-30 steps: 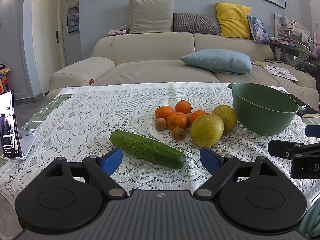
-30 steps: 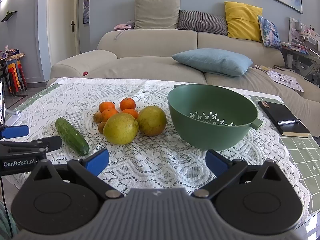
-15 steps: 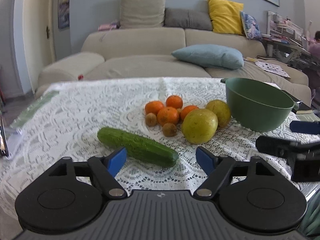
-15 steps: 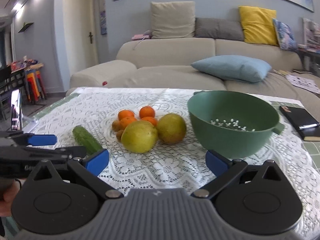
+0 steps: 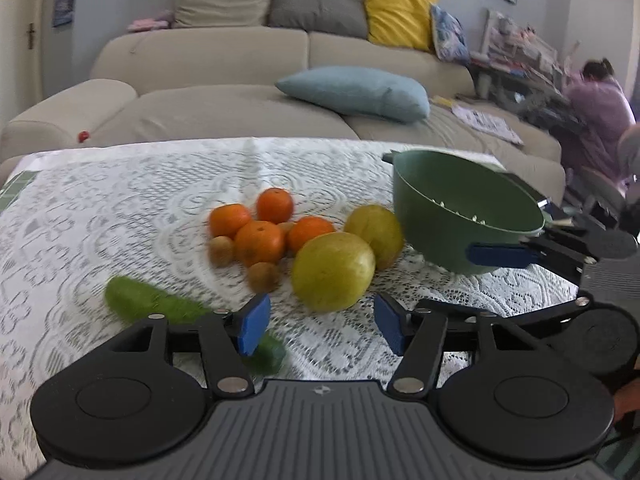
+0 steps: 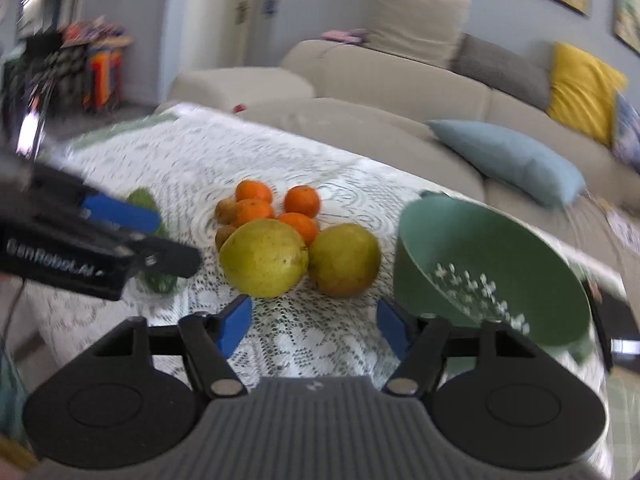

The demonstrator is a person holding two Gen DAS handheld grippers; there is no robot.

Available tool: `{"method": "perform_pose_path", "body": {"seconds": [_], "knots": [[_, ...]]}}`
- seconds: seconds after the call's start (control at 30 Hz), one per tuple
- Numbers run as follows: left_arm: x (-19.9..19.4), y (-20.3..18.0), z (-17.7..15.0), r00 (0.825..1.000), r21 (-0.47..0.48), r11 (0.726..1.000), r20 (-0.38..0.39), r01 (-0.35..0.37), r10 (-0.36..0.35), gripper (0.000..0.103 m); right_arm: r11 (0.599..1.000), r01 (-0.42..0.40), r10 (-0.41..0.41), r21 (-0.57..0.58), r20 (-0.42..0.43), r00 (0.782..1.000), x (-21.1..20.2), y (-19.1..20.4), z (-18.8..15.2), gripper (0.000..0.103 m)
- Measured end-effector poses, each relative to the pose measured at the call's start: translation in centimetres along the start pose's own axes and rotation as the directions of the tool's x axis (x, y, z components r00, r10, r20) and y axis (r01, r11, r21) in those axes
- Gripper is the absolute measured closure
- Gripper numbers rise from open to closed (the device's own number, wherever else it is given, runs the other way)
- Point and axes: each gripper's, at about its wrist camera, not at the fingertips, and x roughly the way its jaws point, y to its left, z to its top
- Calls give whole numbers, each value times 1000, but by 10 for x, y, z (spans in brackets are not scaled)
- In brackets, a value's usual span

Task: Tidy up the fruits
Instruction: 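Grasp the large yellow pomelo with the left tool while the right tool grasps the yellow-green pear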

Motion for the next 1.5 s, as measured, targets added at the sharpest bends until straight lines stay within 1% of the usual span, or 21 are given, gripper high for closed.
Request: {"method": "perform_pose_path", "body": {"seconds": [0.03, 0.1, 0.27, 0.43, 0.47, 0.6, 0.77, 0.87, 0.93, 1.13, 1.27, 1.43, 1.5], "knots": [[5, -2, 3, 1000, 13, 1000, -10, 2, -2, 30, 999, 1, -2, -42, -3, 1000, 5, 1, 0, 44], [14, -5, 8, 1000, 32, 999, -28, 7, -6, 25, 992, 7, -8, -124, -10, 1000, 15, 3, 0, 45], [37, -7, 13, 997, 48, 999, -77, 17, -13, 23, 965, 7, -14, -264, -24, 1000, 37, 4, -1, 45], [56, -4, 13, 996, 35, 999, -90, 23, -20, 22, 906, 61, -59, -419, 19, 998, 53, 9, -4, 45], [59, -3, 13, 996, 26, 999, -89, 25, -23, 21, 893, 71, -66, -445, 27, 997, 57, 10, -5, 45], [72, 0, 15, 995, 7, 1000, -99, 25, -24, 20, 850, 93, -83, -518, 44, 996, 70, 9, -8, 45], [81, 4, 14, 994, -13, 999, -104, 35, -36, 19, 818, 108, -86, -564, 66, 994, 76, 11, -12, 45], [83, 2, 13, 994, -3, 1000, -101, 28, -28, 20, 809, 121, -93, -575, 77, 993, 78, 11, -15, 45], [83, 2, 13, 994, -6, 999, -101, 36, -37, 23, 800, 130, -99, -586, 85, 991, 79, 11, -16, 45], [80, 6, 12, 994, -33, 999, -97, 40, -43, 24, 800, 139, -101, -583, 97, 990, 80, 12, -18, 45], [73, 7, 9, 994, -29, 999, -100, 31, -33, 24, 798, 150, -111, -584, 103, 989, 78, 13, -20, 45], [64, 14, 6, 994, -47, 998, -100, 31, -35, 24, 784, 172, -134, -596, 108, 985, 81, 20, -20, 45], [61, 16, 5, 995, -49, 998, -96, 27, -32, 24, 777, 183, -144, -602, 113, 983, 82, 22, -20, 42]]}}
